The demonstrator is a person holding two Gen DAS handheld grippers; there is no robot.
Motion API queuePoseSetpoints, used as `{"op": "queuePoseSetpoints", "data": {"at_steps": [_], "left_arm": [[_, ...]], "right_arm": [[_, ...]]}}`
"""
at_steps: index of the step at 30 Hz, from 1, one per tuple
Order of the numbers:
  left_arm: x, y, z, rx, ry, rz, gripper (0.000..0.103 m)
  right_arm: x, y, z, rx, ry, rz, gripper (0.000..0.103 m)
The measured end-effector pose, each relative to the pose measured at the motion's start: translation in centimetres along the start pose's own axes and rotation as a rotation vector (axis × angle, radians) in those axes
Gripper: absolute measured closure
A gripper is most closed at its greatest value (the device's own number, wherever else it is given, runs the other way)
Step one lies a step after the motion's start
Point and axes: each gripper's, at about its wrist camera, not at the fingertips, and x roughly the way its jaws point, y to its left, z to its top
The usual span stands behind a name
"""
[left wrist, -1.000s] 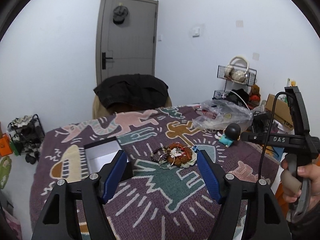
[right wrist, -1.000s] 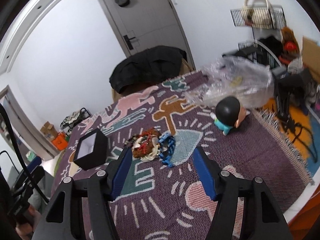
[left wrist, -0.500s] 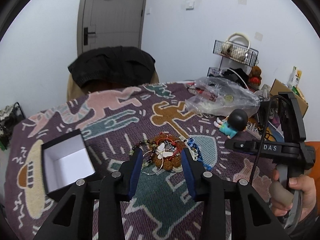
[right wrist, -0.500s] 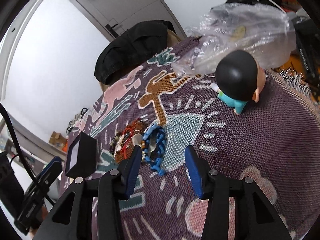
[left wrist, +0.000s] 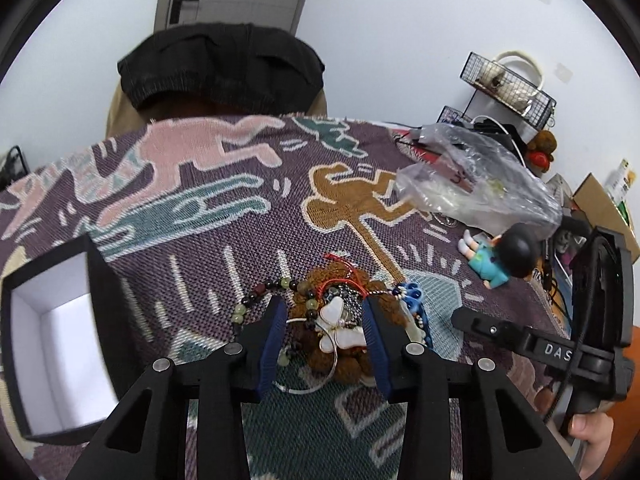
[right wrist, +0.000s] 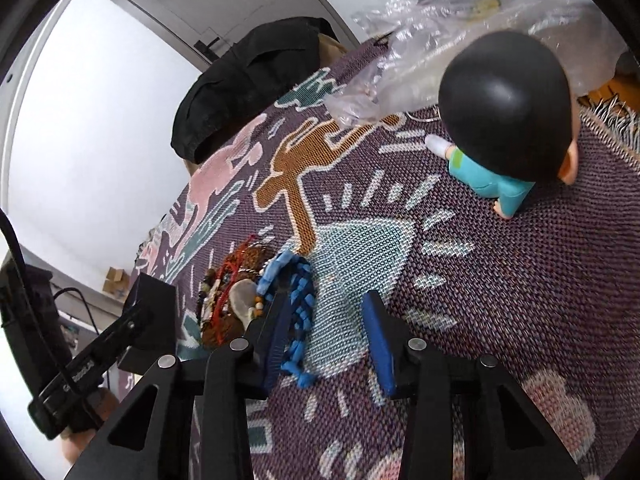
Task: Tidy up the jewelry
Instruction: 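Grasp the dark beaded bracelet with the left tool while the right tool reaches the blue beads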
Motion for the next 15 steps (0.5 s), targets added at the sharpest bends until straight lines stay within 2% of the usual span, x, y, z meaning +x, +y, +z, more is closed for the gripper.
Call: {"op": "queuePoseSetpoints", "data": {"at_steps": [8,9,11,12,13,15], "left_arm": [[3.3,1.1,0.6,-0.044,0.061,0.018,0.064],[3.5,1.2,0.6,-0.055,0.066,0.017,0.068],[3.8,1.6,0.6,-0.079,0.079,-0.001,0.086],[3.8,1.7,0.6,-0.087,0.080,-0.006,0.088],[3.7,1.7,0.6,-0.089,0.077,-0.004,0.095],[3.2,1.7,0.7,-0.086,0.066,-0.005,0.095]], "right_arm": [[0.5,-0.5,0.7,0.020,0.010,0.021,0.063],[0.5,-0.5,0.8,0.020,0.011,0.020,0.063],[0.6,-0.4,0.9,0.019,0.013,0.019,0.063],[0.6,-0.4,0.9,0.019,0.014,0.019,0.063],[0.6,-0.4,0.9,0.019,0.015,0.018,0.063],[0.7,-0.3,1.0,0.021,0.019,0.017,0.063]]}}
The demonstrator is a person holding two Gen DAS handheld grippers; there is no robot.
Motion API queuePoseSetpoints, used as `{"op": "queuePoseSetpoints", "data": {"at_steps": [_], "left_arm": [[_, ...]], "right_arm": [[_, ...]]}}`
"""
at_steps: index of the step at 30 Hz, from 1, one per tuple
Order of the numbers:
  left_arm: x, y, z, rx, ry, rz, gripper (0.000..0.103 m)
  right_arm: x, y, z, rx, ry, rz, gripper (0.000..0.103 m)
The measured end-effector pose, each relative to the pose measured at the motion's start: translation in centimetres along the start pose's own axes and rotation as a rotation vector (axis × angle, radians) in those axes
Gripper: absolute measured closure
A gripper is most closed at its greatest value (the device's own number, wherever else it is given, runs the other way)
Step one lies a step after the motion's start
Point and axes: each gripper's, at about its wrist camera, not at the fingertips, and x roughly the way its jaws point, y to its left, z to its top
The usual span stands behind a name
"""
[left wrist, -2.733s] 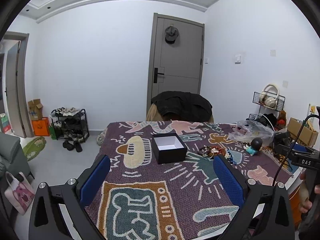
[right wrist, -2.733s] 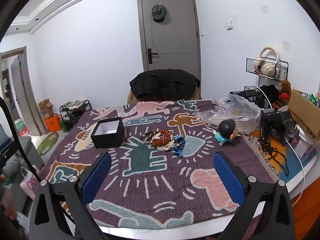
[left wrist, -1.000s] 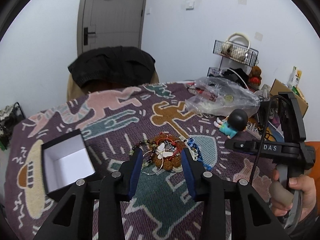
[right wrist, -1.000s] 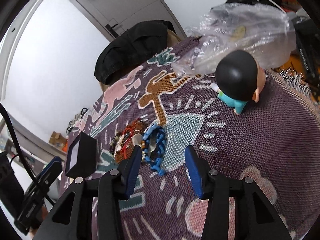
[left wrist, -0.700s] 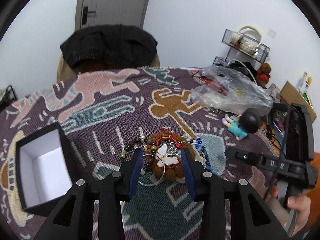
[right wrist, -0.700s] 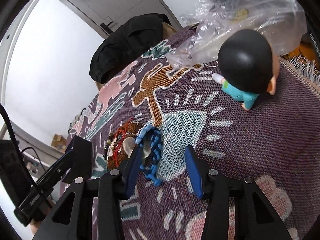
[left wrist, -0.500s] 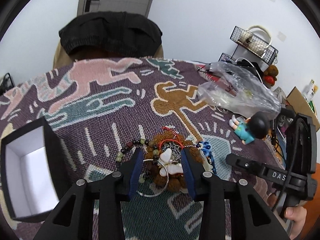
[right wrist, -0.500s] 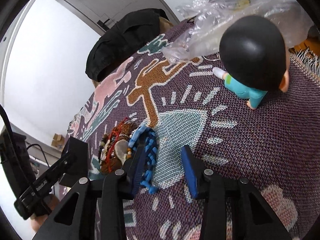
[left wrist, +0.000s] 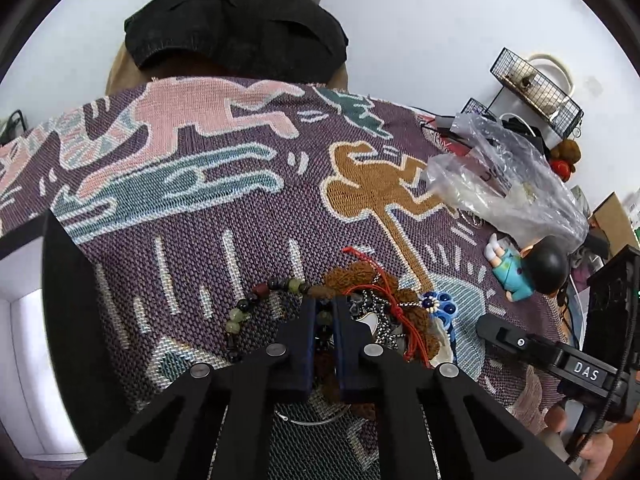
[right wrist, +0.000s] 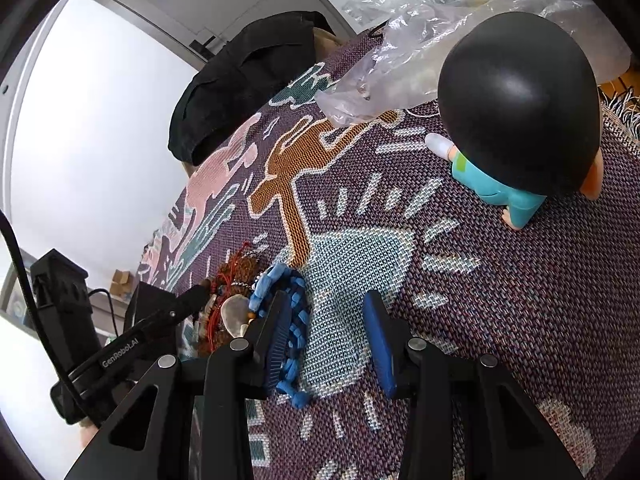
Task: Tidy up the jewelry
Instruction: 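Grasp the dark beaded bracelet with the left tool while the right tool reaches the blue beads, then drop the bracelet into the black box with the left tool while the right tool grasps the blue beads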
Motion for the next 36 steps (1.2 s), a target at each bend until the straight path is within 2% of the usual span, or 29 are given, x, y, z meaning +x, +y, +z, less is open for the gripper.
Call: {"op": "queuePoseSetpoints", "data": {"at_steps": [6,11,17,23,24,25,26,29,33,36], "left_arm": [[-2.8,-0.1,0.5,0.005,-0.064,-0.017,0.095],[-5.3,0.3,0.6,-0.005,-0.112,-0.041,0.095],[-7.9,0.8,0.3,-0.003,-0.160,-0.059,0.095],[-10.0,2.0,-0.3,-0.017,-0.198,-0.066,0.095],[-10.3,2.2,-0.4,-0.018,-0.203,-0.067,0.095],[-10.7,2.5,-0.5,-0.022,-0.211,-0.068,0.095],[-10.9,2.7,-0.6,-0.024,-0.215,-0.068,0.095],[-12.3,3.5,-0.7,-0.032,-0.241,-0.070,0.095],[-14.2,4.9,-0.8,-0.050,-0.276,-0.063,0.095],[-15.6,6.0,-0.6,-0.065,-0.304,-0.056,0.095]], "right_arm": [[0.3,0.7,0.2,-0.011,0.010,-0.008,0.063],[1.4,2.3,0.3,-0.086,0.033,-0.051,0.063],[2.6,4.2,0.1,-0.195,0.056,-0.135,0.063],[4.1,6.6,-0.4,-0.339,0.066,-0.272,0.064],[4.4,7.0,-0.6,-0.368,0.071,-0.301,0.065],[4.6,7.1,-0.6,-0.381,0.076,-0.309,0.073],[4.7,7.1,-0.5,-0.385,0.085,-0.313,0.090],[4.2,6.5,-0.2,-0.359,0.087,-0.285,0.090],[1.8,6.3,0.0,-0.314,0.037,-0.214,0.090],[0.2,7.1,0.1,-0.315,0.007,-0.193,0.090]]}}
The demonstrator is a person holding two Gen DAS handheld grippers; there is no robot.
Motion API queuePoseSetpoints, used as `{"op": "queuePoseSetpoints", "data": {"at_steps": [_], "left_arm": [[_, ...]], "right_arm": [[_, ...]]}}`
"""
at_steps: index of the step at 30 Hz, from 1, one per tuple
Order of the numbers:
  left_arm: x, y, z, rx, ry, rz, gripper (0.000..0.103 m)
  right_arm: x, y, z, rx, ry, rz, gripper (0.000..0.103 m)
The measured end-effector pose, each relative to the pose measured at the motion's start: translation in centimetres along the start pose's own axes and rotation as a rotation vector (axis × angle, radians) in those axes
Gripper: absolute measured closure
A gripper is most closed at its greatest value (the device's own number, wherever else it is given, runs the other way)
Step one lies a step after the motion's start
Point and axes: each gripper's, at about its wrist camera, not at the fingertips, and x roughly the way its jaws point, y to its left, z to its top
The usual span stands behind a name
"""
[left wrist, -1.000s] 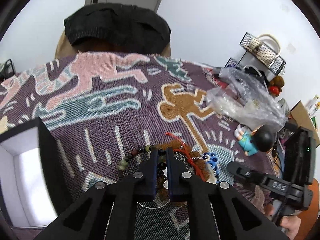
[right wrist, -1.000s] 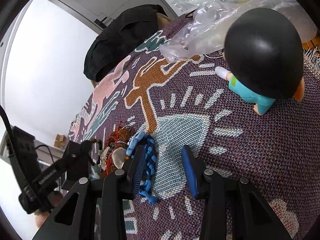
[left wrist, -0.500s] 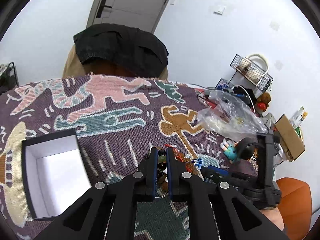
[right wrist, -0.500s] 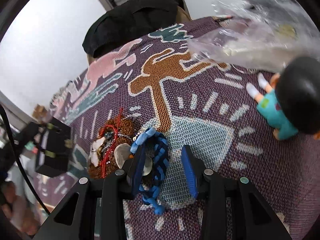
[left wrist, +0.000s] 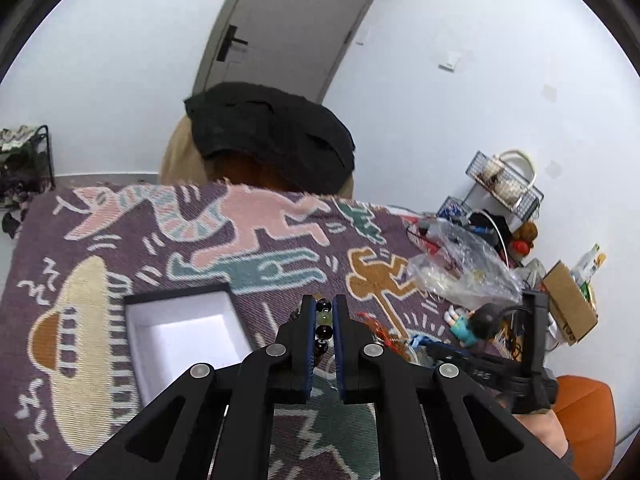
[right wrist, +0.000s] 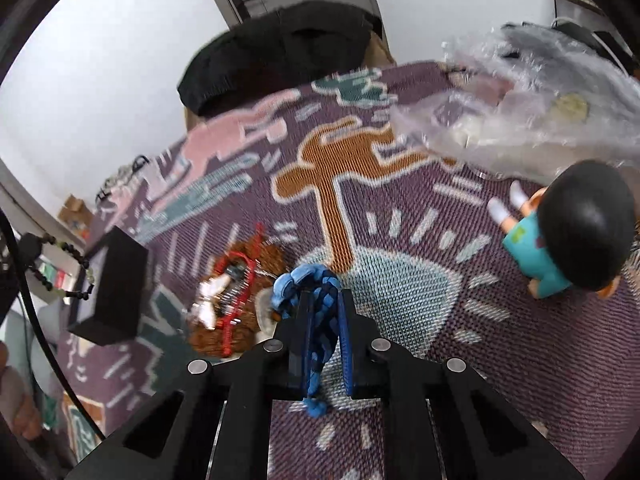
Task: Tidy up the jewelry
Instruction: 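Drop the bracelet into the black box with the left tool while the right tool grasps the blue beads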
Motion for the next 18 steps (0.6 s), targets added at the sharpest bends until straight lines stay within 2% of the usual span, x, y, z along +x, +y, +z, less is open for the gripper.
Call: {"op": "queuePoseSetpoints", "data": {"at_steps": [9,16,18], "left_arm": [[-2.6,3.0,0.9,-0.012,-0.062,0.069,0.095],[-1.8,5.5,0.3,-0.056,-0.025,0.108,0.094],[-1.4,6.3,0.2,-0.094,0.002,0.100,0.079]], "right_arm": [[-3.9,2.8,1.5,-0.034,-0.099,0.039,0.090],[-5.7,5.3,2.6,-0.065,-0.144,0.074,0.090],[-5.9,6.2,2.9,-0.076,-0.150,0.083,0.090]]}}
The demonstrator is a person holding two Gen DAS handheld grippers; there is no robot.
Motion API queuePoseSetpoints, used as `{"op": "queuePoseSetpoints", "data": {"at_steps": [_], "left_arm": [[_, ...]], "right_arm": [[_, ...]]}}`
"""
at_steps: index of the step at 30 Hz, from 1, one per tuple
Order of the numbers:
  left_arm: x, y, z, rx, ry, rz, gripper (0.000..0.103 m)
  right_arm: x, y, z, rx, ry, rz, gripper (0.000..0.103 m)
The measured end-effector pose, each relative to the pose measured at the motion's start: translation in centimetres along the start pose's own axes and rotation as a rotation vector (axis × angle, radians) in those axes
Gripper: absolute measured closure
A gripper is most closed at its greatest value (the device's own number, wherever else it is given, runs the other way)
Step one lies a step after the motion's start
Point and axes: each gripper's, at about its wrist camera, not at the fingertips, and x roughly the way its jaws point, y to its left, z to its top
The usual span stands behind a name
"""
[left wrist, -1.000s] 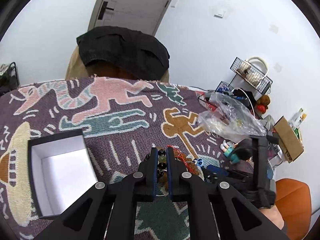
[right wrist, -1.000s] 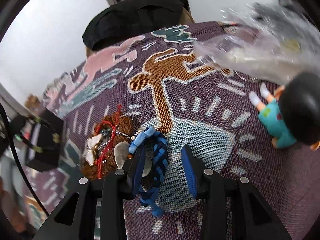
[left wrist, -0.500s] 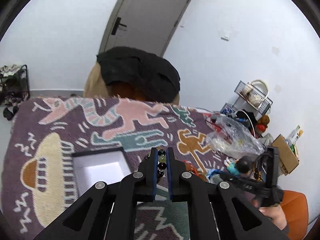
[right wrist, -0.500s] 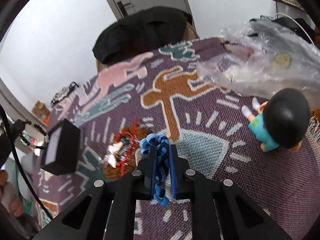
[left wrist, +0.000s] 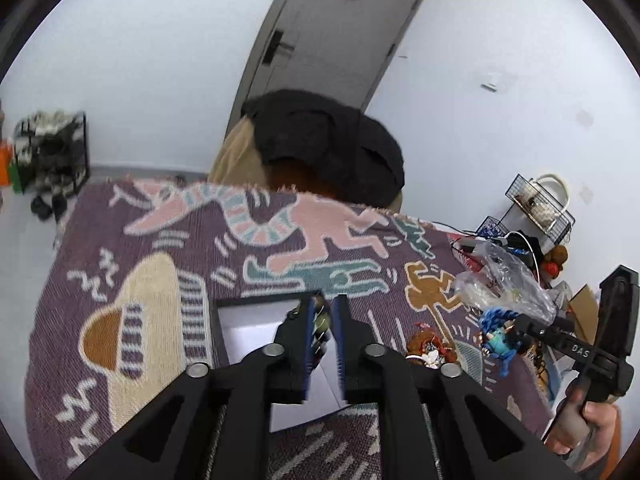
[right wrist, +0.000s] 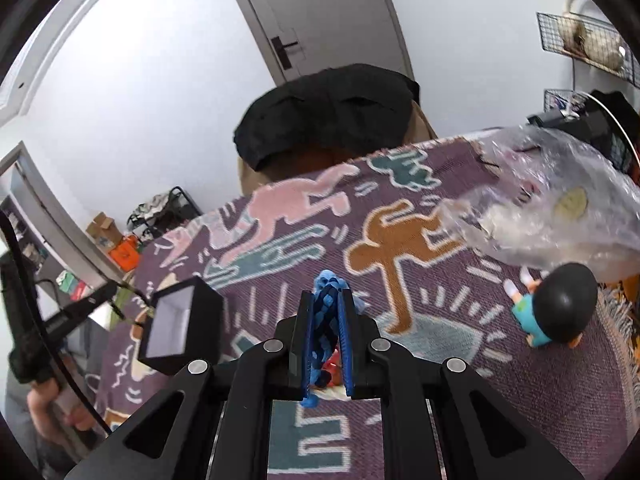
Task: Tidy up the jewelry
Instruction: 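Drop the bracelet into the black box with the left tool while the right tool grasps the blue beads, then carry the blue beaded strand into the black box and open the right tool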
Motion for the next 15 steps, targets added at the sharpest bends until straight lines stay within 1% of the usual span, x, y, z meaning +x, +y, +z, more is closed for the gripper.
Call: {"op": "queuePoseSetpoints", "data": {"at_steps": [1,2,3,4,5,6,11,15], "left_arm": [[0.3,0.5,-0.1,-0.023,0.017,0.000,0.052],[0.3,0.8,-0.1,-0.040,0.017,0.002,0.023],[0.0,1.1,-0.2,-0.053,0.002,0.005,0.014],[-0.5,1.3,-0.3,-0.062,-0.026,0.006,0.010],[-1.1,1.6,-0.4,-0.064,-0.057,0.006,0.010],[-1.6,1.7,-0.3,-0.061,-0.070,0.013,0.010],[-3.1,2.8,-0.6,-0.068,-0.080,0.035,0.010],[-4.5,3.8,-1.0,-0.059,-0.093,0.066,0.010]], "right_arm": [[0.0,0.5,0.2,-0.006,-0.002,0.005,0.090],[0.0,1.0,0.3,-0.012,-0.004,0.011,0.090],[0.1,1.7,0.5,-0.020,-0.005,0.021,0.090],[0.1,2.1,0.5,-0.027,-0.006,0.029,0.090],[0.2,2.7,0.6,-0.036,-0.008,0.038,0.090],[0.3,3.5,0.7,-0.047,-0.008,0.050,0.090],[1.2,6.8,1.2,-0.083,-0.002,0.106,0.090],[2.5,9.9,1.2,-0.113,0.015,0.156,0.090]]}}
